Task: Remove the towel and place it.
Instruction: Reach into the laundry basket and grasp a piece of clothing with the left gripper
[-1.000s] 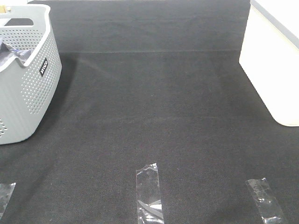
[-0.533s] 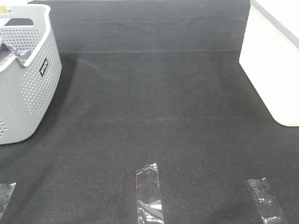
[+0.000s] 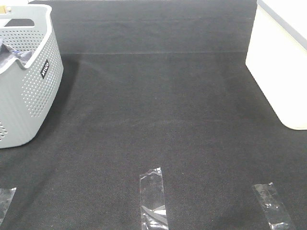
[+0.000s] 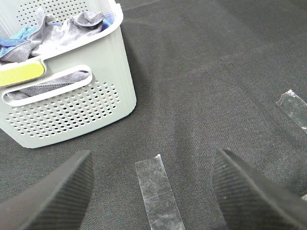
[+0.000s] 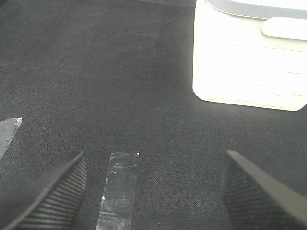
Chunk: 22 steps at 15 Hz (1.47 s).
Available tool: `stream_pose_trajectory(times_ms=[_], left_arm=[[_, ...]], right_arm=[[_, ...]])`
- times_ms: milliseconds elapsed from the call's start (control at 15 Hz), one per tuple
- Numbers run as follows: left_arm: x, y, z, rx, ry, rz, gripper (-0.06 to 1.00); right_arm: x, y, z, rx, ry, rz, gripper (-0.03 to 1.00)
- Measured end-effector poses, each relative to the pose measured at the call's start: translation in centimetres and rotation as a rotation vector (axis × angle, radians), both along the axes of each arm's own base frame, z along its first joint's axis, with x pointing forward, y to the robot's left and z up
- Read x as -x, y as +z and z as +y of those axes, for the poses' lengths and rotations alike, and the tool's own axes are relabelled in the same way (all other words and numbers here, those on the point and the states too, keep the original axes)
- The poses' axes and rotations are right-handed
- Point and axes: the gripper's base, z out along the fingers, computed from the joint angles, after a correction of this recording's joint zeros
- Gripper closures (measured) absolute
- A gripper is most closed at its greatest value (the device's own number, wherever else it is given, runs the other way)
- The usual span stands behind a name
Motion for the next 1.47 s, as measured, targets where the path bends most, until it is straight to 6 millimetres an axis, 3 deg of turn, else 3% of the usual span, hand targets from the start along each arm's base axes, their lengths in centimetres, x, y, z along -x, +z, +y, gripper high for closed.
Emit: stream_pose_trajectory(times_ms=[1467], left_arm=[[0.03, 0.33, 0.01, -0.001, 0.001, -0.005, 0.27]], right_arm=[[0.0, 0.0, 0.0, 0.0, 0.0, 0.0, 0.24]])
